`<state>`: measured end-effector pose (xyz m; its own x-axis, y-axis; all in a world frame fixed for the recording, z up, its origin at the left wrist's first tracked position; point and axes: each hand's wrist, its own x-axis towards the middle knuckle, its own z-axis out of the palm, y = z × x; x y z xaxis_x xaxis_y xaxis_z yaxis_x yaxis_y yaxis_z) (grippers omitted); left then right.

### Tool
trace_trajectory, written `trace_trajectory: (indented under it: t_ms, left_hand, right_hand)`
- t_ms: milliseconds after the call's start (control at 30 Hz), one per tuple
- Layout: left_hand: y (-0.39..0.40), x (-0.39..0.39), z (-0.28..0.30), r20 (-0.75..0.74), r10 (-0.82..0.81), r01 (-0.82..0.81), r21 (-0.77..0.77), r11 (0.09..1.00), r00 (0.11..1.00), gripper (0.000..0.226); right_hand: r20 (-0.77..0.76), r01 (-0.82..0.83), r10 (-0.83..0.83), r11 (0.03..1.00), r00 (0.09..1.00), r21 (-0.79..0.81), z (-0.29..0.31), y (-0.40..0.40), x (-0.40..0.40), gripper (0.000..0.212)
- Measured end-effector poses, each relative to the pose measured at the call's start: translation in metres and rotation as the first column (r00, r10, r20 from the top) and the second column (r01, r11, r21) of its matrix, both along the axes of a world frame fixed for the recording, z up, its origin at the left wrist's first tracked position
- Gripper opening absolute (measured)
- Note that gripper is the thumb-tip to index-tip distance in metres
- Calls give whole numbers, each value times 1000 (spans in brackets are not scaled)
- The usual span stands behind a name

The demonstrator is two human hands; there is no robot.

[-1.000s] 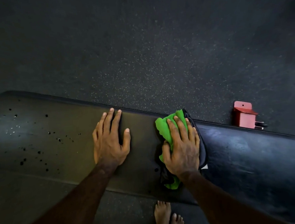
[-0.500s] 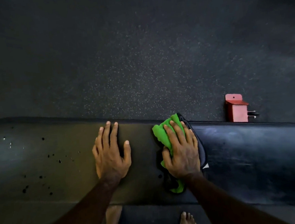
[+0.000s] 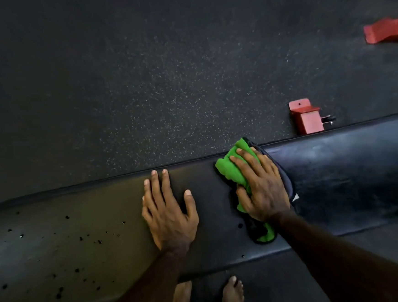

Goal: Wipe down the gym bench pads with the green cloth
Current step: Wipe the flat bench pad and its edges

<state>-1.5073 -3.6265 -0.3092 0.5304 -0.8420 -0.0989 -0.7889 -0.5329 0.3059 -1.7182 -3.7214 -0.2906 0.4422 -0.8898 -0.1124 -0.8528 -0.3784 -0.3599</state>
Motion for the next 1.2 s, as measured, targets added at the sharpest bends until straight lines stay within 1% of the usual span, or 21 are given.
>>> trace_trajectory:
  t_ms: [133, 267, 433, 600, 833, 967, 1000, 1033, 1067, 1100, 1133, 1167, 1200]
  left_hand:
    - [-1, -1, 1, 7, 5, -5, 3, 1000, 1000, 72]
    - [0, -1, -1, 18, -1, 1, -31, 1000, 1000, 71]
    - [-1, -1, -3, 30, 1, 0, -41, 999, 1000, 72]
    - [0, 0, -4, 39, -2, 4, -62, 998, 999, 71]
    - [0, -1, -6, 42, 3, -1, -64, 998, 999, 71]
    - [0, -1, -6, 49, 6, -2, -63, 998, 999, 71]
    - [0, -1, -6, 51, 4, -1, -69, 998, 999, 71]
    - [1, -1, -6, 54, 1, 3, -78, 997, 999, 71]
    - [0, -1, -7, 60, -6, 11, -85, 996, 998, 71]
    - [1, -1, -7, 61, -11, 16, -85, 996, 998, 71]
    - [0, -1, -7, 63, -10, 15, -85, 996, 998, 71]
    - [1, -2, -8, 63, -5, 10, -86, 996, 998, 71]
    - [1, -1, -8, 63, 2, 3, -86, 996, 998, 71]
  right_hand:
    - [-7, 0, 0, 1000, 1000, 3, 0, -2, 0, 76]
    - [17, 10, -10, 1000, 1000, -19, 0, 0, 2, 76]
    - [-2, 53, -53, 998, 999, -22, 0, 1, 2, 76]
    - [9, 72, -71, 995, 997, -65, 0, 4, 4, 76]
    - [-16, 98, -99, 994, 995, -57, -1, 5, 5, 75]
    - [11, 284, -284, 958, 959, -38, -1, 18, 32, 69]
    - [17, 254, -254, 967, 967, -27, -1, 28, 39, 69]
    - [17, 140, -140, 990, 990, -17, -1, 39, 42, 70]
    - [6, -32, 32, 999, 999, -14, 0, 48, 39, 71]
    - [-11, -204, 204, 979, 979, 0, 1, 53, 30, 73]
    - [-26, -308, 308, 951, 951, 9, 1, 51, 18, 75]
    - [-32, -298, 298, 955, 954, -1, -2, 46, 7, 76]
    - [-14, -180, 179, 983, 984, -22, -4, 37, 3, 75]
